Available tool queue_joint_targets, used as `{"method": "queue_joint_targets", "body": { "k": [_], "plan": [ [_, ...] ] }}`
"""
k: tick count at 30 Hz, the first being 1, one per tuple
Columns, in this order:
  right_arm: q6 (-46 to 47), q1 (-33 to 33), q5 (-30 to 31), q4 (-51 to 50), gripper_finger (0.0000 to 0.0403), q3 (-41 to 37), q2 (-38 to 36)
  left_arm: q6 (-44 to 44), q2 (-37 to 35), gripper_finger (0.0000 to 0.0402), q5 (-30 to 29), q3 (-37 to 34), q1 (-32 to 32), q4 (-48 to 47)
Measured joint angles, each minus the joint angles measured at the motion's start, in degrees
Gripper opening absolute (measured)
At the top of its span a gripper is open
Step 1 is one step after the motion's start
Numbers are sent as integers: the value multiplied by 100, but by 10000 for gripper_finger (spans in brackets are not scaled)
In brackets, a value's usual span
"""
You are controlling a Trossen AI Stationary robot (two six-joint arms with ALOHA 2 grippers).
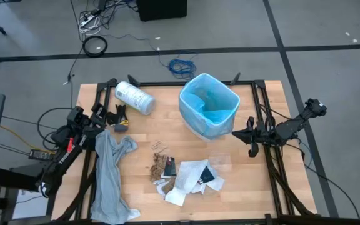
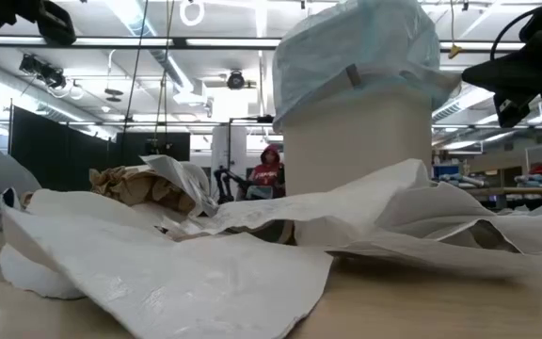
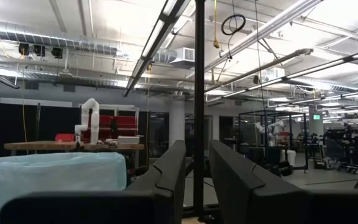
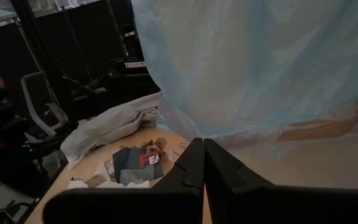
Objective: Place trash/remove bag and relplace
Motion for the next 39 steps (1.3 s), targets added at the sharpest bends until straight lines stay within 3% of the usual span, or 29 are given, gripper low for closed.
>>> {"method": "queue_joint_targets", "body": {
  "k": [27,32,39],
  "plan": [
    [0,2,1,20,1,-2,2,318,-90,81,-66,0,4,-155],
    [1,2,2,20,1,-2,2,13,-88,81,-150,0,4,-798],
    [1,2,1,22,1,0,1,76,-90,80,-1219,0,4,-911]
  ]
}}
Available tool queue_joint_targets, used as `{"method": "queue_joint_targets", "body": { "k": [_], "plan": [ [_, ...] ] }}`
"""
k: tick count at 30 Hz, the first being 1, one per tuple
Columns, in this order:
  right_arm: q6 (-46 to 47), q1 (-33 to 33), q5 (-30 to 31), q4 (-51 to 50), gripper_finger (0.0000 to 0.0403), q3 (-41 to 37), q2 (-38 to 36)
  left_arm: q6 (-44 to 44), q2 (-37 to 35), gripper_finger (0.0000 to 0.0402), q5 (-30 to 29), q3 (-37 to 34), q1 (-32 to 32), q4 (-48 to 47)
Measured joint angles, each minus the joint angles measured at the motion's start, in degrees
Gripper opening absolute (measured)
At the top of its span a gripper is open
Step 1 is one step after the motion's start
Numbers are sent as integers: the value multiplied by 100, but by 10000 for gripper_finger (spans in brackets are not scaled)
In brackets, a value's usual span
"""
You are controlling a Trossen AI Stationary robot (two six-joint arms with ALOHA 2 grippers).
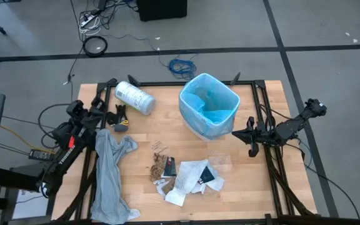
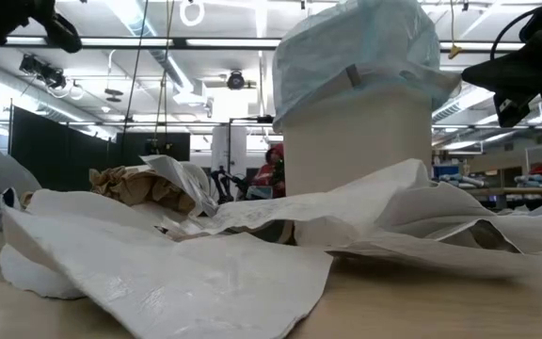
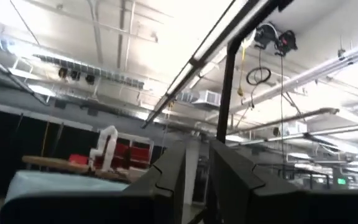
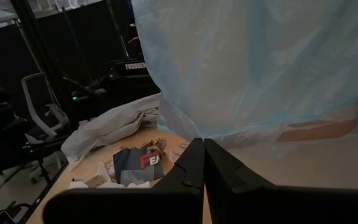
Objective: Place trash/remove bag and relplace
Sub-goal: Put the transparent plastic into the trash bin
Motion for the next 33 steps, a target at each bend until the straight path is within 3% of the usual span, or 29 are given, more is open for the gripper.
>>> {"method": "queue_joint_targets", "body": {
  "k": [5,9,13,18,24,33],
  "plan": [
    [0,1,1,0,1,-2,-1,477,-2,80,108,0,-7,-59],
    [0,0,0,0,1,-1,1,1177,-2,80,-325,0,-7,-572],
    [1,0,-1,0,1,0,1,1575,0,80,-402,2,-7,-958],
    [-1,0,1,0,1,2,1,2202,0,80,-854,2,-7,-1793],
    [-1,-1,-1,0,1,2,-1,2255,2,80,-1262,2,-7,-3034],
    [-1,0,1,0,1,2,1,2950,2,80,-1108,2,-7,-3401]
  ]
}}
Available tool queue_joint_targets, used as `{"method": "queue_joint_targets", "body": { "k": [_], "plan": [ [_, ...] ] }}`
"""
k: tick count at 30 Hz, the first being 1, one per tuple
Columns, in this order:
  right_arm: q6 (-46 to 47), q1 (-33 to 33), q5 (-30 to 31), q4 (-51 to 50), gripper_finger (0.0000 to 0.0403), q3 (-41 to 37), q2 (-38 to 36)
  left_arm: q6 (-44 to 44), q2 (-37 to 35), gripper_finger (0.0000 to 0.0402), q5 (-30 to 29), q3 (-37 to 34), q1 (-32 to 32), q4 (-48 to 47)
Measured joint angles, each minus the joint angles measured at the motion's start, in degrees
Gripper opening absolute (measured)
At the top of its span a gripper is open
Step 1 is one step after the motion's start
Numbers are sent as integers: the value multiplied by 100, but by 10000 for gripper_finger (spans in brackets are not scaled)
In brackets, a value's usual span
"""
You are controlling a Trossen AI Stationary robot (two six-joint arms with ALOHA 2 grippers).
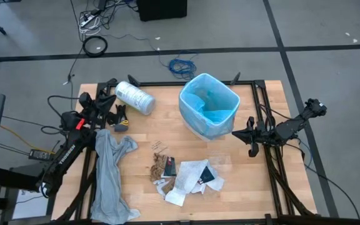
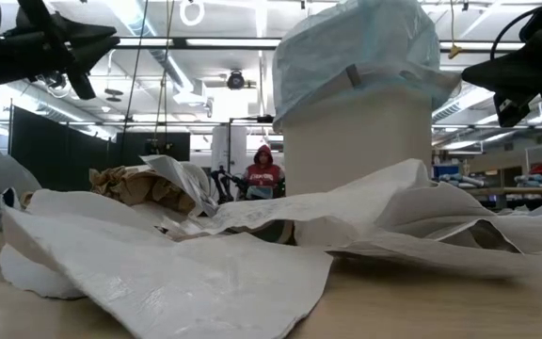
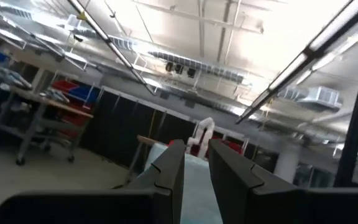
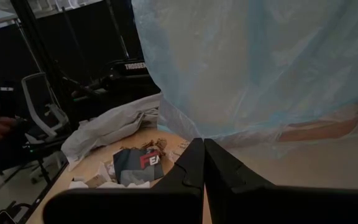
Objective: Place trash/remove bag and relplace
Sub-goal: Put the transparent plastic into the trash bin
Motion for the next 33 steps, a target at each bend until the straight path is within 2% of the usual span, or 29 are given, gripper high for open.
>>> {"method": "queue_joint_targets", "body": {
  "k": [10,16,19,21,23,26,29,33],
  "plan": [
    [0,-1,-1,0,1,0,-1,39,-1,80,223,0,0,29],
    [1,-1,-1,0,1,0,0,148,-1,80,-208,0,0,-122],
    [0,0,-2,0,1,0,0,95,0,80,102,0,-40,-1142],
    [1,0,-2,0,1,0,0,347,3,80,441,0,-167,-2080],
    [0,0,0,0,1,0,-1,795,4,80,478,2,-381,-2933],
    [0,0,0,0,1,0,0,1472,4,80,-78,2,-801,-3580],
    [0,0,-2,0,1,0,0,1837,4,80,-621,2,-1221,-3547],
    [0,-1,0,0,1,0,-2,1945,2,80,-1068,2,-1750,-3423]
  ]
}}
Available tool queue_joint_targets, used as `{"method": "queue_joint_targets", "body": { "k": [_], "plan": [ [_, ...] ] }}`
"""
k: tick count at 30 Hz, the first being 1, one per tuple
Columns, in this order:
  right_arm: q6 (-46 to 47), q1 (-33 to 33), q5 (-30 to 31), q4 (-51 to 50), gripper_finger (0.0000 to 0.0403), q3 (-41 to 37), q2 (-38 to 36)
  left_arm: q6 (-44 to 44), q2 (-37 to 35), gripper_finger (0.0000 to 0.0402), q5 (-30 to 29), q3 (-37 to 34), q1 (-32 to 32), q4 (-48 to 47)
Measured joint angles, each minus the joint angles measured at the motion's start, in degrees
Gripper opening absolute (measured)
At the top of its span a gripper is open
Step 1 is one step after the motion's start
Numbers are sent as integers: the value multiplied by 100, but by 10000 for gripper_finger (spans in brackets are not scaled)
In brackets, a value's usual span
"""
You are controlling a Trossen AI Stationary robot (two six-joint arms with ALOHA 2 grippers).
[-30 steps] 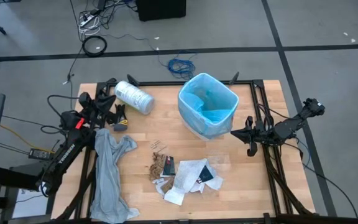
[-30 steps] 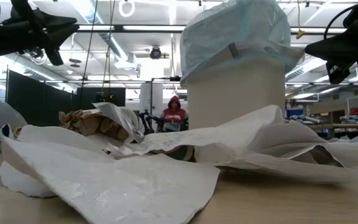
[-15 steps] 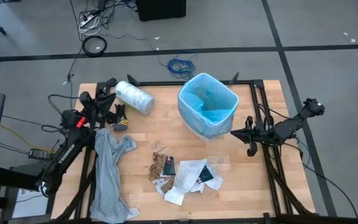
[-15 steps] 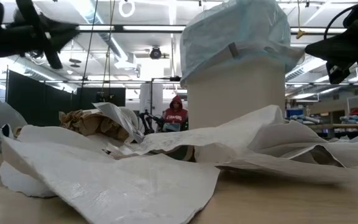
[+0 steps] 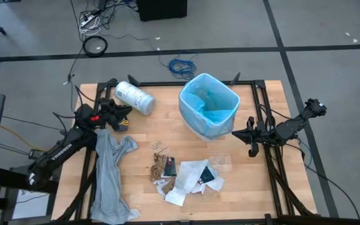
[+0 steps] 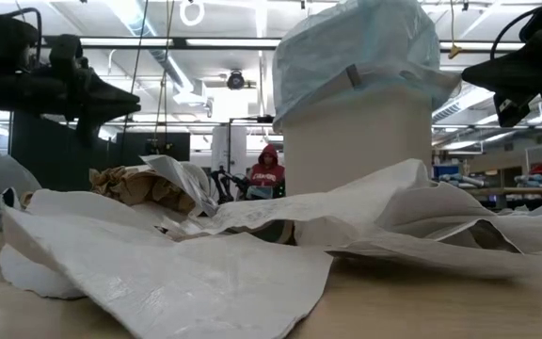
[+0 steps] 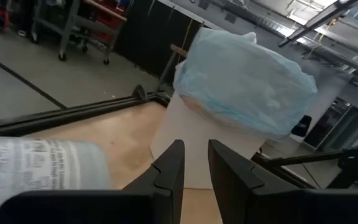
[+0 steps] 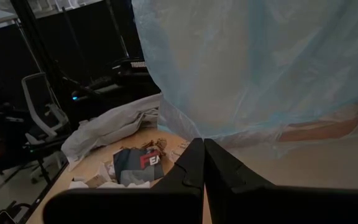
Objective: Place trash/remove bag and relplace
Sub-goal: Put the transparent plastic into the trash bin
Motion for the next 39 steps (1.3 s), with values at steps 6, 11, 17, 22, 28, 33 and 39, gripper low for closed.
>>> {"method": "queue_joint_targets", "body": {
  "k": [6,11,17,22,28,33,39],
  "plan": [
    [-99,-1,0,177,1,0,2,-9,112,80,-794,0,-846,-11],
    [555,-10,121,1522,1,0,0,-181,399,80,-1493,0,-1565,568],
    [1080,-12,293,2957,1,0,0,-573,1075,80,-2066,12,-2357,2090],
    [850,-13,-88,3139,1,115,7,-904,1895,80,-2141,534,-2975,2765],
    [283,-12,-677,3197,1,581,14,-700,3098,80,-2130,1835,-3630,3279],
    [-190,69,-2421,2933,1,1623,595,-443,4126,80,-1653,3094,-4018,3291],
    [-480,367,-2961,1149,1,3941,2480,-446,4754,80,-1097,4523,-4271,2621]
  ]
}}
